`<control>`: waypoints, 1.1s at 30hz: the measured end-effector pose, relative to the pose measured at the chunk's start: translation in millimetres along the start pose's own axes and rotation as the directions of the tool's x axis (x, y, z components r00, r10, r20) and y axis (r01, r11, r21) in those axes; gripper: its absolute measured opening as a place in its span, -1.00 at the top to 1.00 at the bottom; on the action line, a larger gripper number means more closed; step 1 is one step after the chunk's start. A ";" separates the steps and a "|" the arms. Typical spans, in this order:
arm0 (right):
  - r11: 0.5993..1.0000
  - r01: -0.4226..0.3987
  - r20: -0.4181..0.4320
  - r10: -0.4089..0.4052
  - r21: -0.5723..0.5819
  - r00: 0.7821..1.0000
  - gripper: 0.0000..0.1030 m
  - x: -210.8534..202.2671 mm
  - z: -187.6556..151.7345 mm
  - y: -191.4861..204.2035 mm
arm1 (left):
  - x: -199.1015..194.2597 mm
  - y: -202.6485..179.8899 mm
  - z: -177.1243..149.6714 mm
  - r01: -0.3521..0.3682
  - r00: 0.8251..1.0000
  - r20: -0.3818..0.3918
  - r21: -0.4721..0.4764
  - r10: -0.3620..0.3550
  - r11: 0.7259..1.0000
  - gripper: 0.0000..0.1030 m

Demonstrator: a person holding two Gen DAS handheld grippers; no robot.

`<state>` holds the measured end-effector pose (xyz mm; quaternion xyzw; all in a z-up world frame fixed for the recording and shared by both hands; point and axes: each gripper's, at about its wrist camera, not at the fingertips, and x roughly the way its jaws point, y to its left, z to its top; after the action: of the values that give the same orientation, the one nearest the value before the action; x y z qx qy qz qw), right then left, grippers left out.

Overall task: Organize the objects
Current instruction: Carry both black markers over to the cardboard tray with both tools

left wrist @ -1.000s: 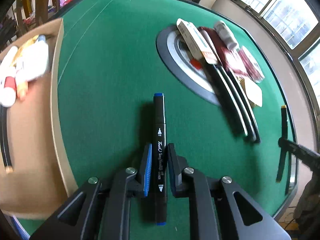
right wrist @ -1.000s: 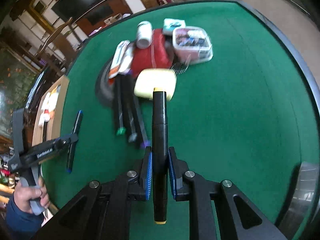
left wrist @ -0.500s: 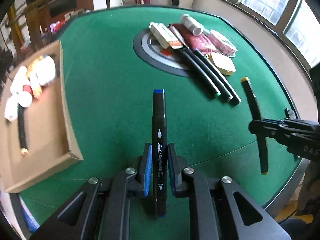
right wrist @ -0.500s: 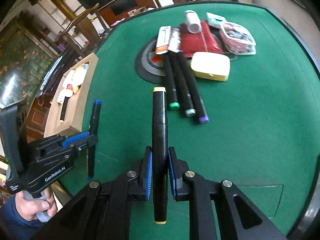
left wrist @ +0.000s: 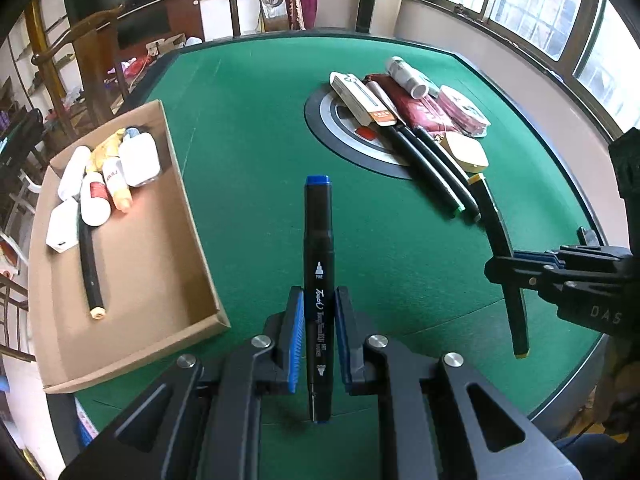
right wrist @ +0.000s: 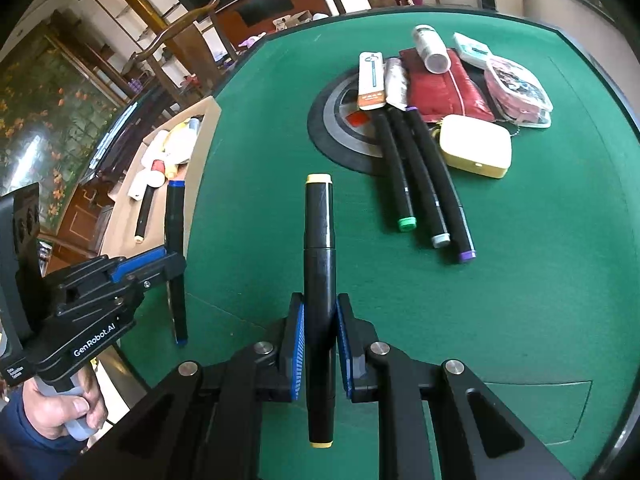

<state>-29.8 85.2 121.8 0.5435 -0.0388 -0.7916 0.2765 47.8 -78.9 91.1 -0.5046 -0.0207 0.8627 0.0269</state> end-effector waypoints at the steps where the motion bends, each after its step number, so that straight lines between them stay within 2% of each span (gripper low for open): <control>1: 1.000 -0.002 0.000 0.002 0.003 1.000 0.68 -0.2 -0.1 0.2 | -0.9 1.4 0.0 0.000 1.000 0.003 -0.001 0.000 1.000 0.72; 22: 0.999 0.020 0.001 -0.020 -0.048 1.000 0.68 -0.1 -0.5 38.4 | -19.0 23.4 -11.9 0.024 0.998 0.054 -0.044 -0.021 0.999 0.72; 33: 0.995 -0.019 -0.004 0.019 -0.100 1.000 0.68 6.9 18.7 76.9 | -50.5 67.8 -18.0 0.026 0.993 0.117 -0.134 -0.010 0.991 0.72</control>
<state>-17.6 12.5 151.5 0.5296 -0.0037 -0.7891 0.3112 86.5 -149.8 121.8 -0.4540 -0.0854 0.8869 -0.0010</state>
